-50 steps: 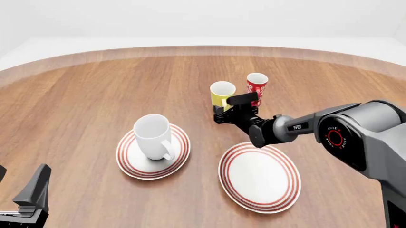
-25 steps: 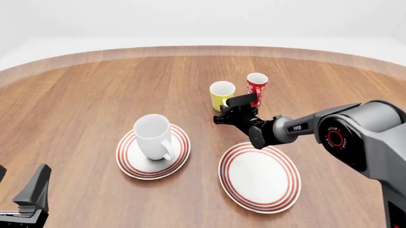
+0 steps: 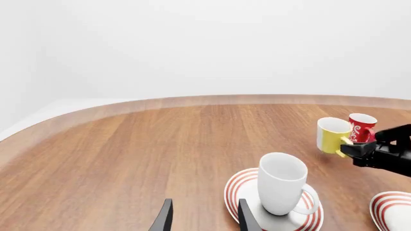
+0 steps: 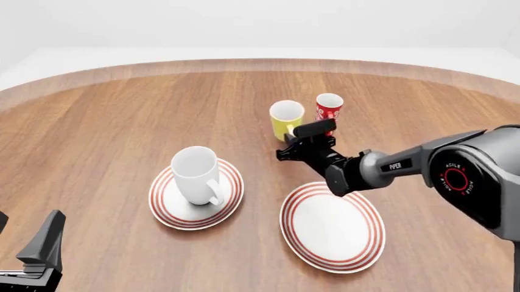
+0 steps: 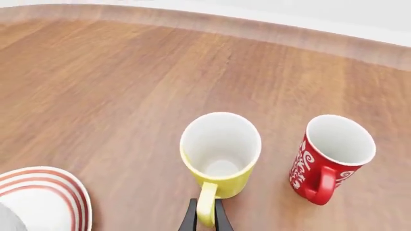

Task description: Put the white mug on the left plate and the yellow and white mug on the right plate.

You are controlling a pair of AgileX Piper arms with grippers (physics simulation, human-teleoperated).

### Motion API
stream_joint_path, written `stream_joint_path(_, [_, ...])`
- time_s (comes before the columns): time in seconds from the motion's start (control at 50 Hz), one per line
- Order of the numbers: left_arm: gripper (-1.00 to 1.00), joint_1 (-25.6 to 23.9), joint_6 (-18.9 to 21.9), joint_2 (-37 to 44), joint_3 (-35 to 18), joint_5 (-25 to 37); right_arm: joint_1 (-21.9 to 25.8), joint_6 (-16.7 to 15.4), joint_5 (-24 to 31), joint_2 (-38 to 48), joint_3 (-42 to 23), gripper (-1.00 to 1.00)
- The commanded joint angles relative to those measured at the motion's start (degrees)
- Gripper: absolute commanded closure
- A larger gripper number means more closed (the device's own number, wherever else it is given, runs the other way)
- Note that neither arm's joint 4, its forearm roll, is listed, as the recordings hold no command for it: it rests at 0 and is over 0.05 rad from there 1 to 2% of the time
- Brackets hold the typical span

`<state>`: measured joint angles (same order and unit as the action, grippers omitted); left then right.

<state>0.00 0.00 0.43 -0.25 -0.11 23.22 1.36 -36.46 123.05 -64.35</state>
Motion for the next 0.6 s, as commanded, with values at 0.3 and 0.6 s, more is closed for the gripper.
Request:
stream_joint_path(0.3, [-1.0, 0.0, 0.0, 0.0, 0.0, 0.0, 0.7, 0.0, -4.2, -8.5, 9.7, 1.0])
stream_joint_path(0.6, [-1.0, 0.0, 0.0, 0.0, 0.0, 0.0, 1.5, 2.8, -7.6, -14.6, 17.5, 1.0])
